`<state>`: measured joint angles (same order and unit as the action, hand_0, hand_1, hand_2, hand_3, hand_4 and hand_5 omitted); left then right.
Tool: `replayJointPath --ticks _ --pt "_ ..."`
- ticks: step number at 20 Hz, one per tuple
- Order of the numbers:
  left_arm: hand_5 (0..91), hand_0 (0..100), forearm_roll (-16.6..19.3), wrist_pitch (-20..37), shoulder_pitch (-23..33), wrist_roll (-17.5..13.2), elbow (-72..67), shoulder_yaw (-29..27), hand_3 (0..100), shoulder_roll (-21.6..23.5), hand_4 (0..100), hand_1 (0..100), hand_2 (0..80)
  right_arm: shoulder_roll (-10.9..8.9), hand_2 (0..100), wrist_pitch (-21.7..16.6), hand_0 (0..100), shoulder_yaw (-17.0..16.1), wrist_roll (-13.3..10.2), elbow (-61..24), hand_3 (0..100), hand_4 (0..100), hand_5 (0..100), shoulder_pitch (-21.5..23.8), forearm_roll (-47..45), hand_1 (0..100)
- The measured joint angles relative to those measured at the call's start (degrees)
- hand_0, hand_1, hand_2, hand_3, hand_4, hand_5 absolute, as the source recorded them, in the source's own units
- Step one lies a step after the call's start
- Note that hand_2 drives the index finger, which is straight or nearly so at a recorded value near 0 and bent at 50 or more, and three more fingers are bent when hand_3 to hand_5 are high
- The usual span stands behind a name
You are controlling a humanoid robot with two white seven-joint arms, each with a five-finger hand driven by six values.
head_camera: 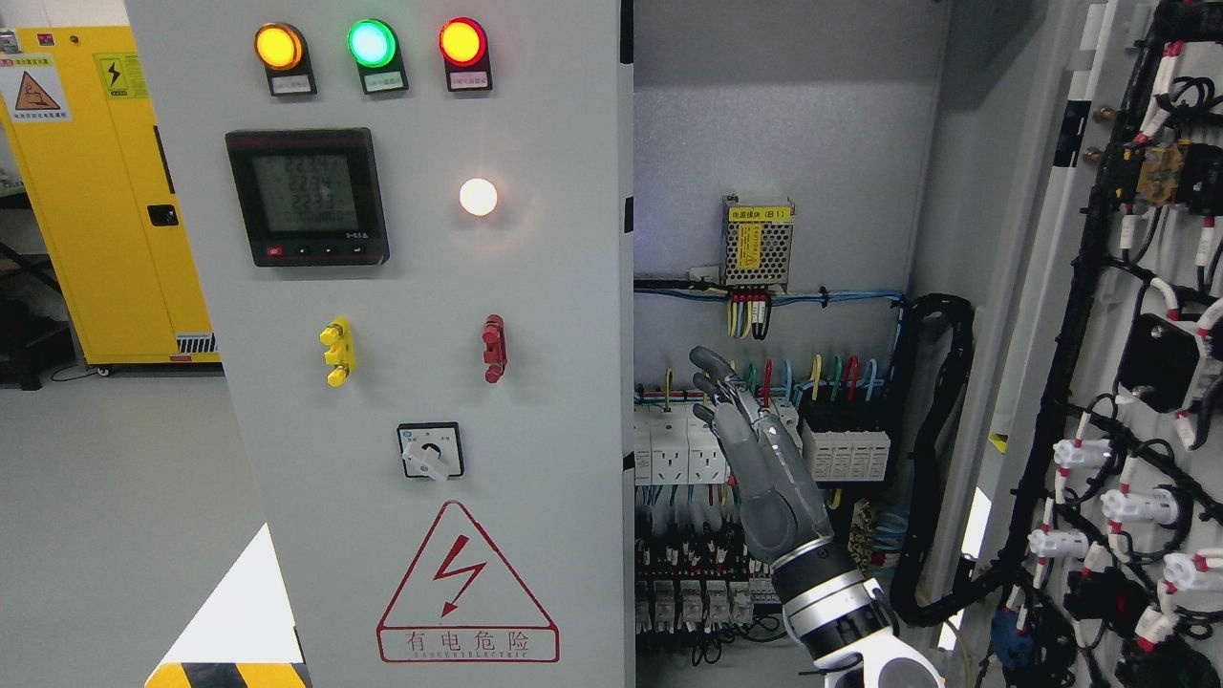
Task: Open door with both hands
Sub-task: 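Raise the right hand to the inner edge of the indicator-light door, then hook right hand fingers behind the indicator-light door edge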
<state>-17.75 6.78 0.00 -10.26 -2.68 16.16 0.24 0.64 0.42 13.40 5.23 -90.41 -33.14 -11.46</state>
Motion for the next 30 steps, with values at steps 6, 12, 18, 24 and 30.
replayJointPath --ticks 6,12,18,24,30 --pt "0.0 0 0.0 0.0 0.0 0.0 0.0 0.0 0 -0.1 0 0 0.0 0.67 0 1.3 20 -0.2 0.2 3.6 0 0 0 -3.2 -1.3 12" --pt "0.0 0 0.0 0.0 0.0 0.1 0.0 0.0 0 -0.1 0 0 0.0 1.05 0 3.0 20 -1.2 3.7 6.3 0 0 0 -5.7 -2.1 12" --pt "0.0 0 0.0 0.1 -1.2 0.2 0.0 0.0 0 -0.2 0 0 0.0 0.66 0 5.1 20 -2.3 4.9 8.2 0 0 0 -7.2 -5.0 12" --pt "0.0 0 0.1 0.3 -1.8 0.1 0.0 0.0 0 -0.2 0 0 0.0 0.71 0 6.1 20 -3.0 7.8 9.0 0 0 0 -8.3 -6.5 12" --pt "0.0 0 0.1 0.1 -2.0 0.1 0.0 0.0 0 -0.2 0 0 0.0 1.08 0 6.2 20 -3.2 8.3 8.6 0 0 0 -8.3 -6.9 12"
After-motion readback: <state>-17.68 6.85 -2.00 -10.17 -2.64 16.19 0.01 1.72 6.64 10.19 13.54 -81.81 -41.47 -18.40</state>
